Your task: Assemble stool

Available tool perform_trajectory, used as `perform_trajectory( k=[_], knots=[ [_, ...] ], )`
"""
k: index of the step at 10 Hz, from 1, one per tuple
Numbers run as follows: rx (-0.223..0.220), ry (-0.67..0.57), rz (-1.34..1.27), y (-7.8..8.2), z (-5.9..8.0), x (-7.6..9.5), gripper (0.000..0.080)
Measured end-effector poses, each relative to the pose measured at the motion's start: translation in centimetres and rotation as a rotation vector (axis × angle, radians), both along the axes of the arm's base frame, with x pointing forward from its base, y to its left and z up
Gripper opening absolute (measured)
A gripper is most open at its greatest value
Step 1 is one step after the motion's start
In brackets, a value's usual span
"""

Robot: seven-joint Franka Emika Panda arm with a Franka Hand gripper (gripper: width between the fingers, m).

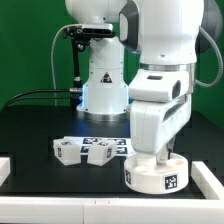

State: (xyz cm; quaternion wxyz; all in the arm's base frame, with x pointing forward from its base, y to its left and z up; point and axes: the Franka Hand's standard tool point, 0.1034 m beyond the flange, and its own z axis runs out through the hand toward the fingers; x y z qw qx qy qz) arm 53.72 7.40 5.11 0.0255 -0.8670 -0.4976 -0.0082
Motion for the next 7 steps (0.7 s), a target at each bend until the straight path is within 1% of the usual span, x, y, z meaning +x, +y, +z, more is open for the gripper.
perform_trajectory(
  k=[1,2,3,6,7],
  knots=[
    [0.005,-0.045,0.034,0.6,-0.6,0.1,0.0028],
    [0.006,-0.040,0.051,1.0,-1.4,-0.3,0.0028],
    [0.005,-0.037,0.066,1.5,-1.8,-0.3,0.0028],
    [0.008,-0.008,0.077,2.4,-2.8,-0.1,0.0028],
    [0.010,-0.005,0.081,3.3,-2.9,-0.1,0.0028]
  ],
)
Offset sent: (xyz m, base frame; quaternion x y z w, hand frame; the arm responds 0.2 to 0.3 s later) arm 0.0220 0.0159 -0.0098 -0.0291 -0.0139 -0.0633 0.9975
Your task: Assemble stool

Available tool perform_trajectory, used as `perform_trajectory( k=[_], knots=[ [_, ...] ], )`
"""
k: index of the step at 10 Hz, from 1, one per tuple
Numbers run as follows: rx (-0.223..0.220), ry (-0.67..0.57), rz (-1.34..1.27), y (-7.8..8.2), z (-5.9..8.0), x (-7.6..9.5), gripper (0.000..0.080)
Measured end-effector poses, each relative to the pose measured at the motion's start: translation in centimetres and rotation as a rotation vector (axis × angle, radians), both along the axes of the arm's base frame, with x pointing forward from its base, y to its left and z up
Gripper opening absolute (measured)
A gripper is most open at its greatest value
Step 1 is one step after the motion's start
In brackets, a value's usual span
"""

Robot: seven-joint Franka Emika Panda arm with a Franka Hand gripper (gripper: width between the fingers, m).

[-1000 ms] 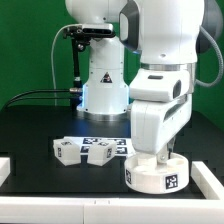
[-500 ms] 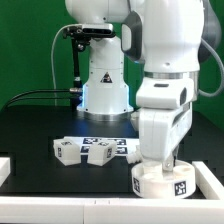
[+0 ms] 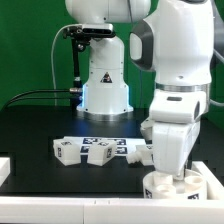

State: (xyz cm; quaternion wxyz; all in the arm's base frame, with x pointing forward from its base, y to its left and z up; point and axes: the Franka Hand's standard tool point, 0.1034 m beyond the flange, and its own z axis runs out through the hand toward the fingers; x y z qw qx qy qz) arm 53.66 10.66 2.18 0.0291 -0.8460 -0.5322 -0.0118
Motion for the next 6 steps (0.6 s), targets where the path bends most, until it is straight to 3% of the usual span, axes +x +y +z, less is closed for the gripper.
perform_trajectory(
  k=[2,3,4,5,6],
  knots=[
    [-0.001,0.002,-0.001,-0.1,0.0,0.0,0.0028],
    [-0.001,0.002,-0.001,-0.1,0.0,0.0,0.0080],
    [-0.001,0.002,-0.001,-0.1,0.0,0.0,0.0267],
    [-0.004,0.011,0.000,-0.1,0.2,-0.1,0.0267],
    [-0.016,0.024,0.003,-0.3,1.7,-0.1,0.0449]
  ],
)
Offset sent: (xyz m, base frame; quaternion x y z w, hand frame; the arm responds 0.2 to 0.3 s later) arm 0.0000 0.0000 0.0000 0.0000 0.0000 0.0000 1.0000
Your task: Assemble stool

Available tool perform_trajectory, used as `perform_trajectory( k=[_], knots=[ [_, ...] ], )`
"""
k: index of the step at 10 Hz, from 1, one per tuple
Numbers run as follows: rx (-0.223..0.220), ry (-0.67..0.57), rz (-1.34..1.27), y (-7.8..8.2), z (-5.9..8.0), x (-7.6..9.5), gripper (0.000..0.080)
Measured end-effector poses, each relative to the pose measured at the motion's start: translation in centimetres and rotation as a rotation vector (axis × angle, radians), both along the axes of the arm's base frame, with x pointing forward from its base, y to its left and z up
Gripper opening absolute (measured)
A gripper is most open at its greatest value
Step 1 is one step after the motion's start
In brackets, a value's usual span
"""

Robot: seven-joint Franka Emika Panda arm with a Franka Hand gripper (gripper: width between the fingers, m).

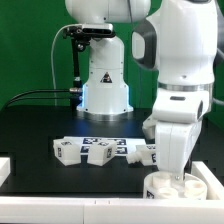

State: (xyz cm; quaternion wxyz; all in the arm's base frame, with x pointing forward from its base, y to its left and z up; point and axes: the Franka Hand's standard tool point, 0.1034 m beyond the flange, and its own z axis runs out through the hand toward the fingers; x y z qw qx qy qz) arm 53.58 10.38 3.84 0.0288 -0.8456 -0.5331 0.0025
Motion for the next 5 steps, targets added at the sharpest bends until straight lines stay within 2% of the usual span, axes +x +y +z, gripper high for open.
perform_trajectory(
  k=[1,2,3,5],
  knots=[
    [-0.007,-0.006,0.001,0.0,1.6,0.1,0.0449],
    [-0.011,-0.012,-0.005,-0.1,2.5,-0.2,0.0595],
    [-0.014,-0.008,-0.014,-0.3,2.6,-0.7,0.0638],
    [-0.016,-0.004,-0.066,-0.6,2.3,-1.5,0.0647]
  ],
)
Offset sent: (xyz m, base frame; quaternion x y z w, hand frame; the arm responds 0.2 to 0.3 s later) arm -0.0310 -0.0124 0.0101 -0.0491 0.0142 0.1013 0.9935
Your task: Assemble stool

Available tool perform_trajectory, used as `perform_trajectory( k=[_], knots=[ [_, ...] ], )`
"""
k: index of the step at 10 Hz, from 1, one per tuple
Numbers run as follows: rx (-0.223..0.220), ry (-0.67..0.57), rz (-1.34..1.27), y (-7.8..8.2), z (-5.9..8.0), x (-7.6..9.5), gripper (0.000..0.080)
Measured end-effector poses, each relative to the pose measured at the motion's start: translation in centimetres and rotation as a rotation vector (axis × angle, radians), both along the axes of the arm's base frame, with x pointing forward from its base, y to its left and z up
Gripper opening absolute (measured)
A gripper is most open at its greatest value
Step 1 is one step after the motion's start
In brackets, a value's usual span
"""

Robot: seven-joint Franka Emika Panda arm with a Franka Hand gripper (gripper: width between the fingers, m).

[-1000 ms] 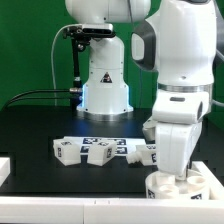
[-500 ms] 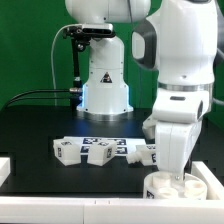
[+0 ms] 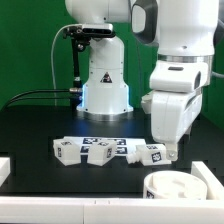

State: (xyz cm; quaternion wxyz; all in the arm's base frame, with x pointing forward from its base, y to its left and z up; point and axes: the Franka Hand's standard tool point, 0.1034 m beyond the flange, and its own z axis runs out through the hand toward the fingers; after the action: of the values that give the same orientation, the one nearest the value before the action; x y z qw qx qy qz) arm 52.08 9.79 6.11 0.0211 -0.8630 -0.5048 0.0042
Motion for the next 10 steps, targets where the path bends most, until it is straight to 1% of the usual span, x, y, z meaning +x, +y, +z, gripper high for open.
perform_trajectory(
  k=[4,5,7,8,10],
  knots=[
    [-0.001,0.001,0.005,0.0,0.0,-0.1,0.0649],
    [-0.006,-0.002,0.112,0.0,0.0,-0.8,0.0649],
    [-0.006,-0.011,0.171,0.1,0.0,-2.9,0.0649],
    [-0.006,-0.008,0.174,-0.1,-0.2,-3.3,0.0649],
    [-0.006,-0.009,0.173,-0.1,-0.2,-3.2,0.0649]
  ],
)
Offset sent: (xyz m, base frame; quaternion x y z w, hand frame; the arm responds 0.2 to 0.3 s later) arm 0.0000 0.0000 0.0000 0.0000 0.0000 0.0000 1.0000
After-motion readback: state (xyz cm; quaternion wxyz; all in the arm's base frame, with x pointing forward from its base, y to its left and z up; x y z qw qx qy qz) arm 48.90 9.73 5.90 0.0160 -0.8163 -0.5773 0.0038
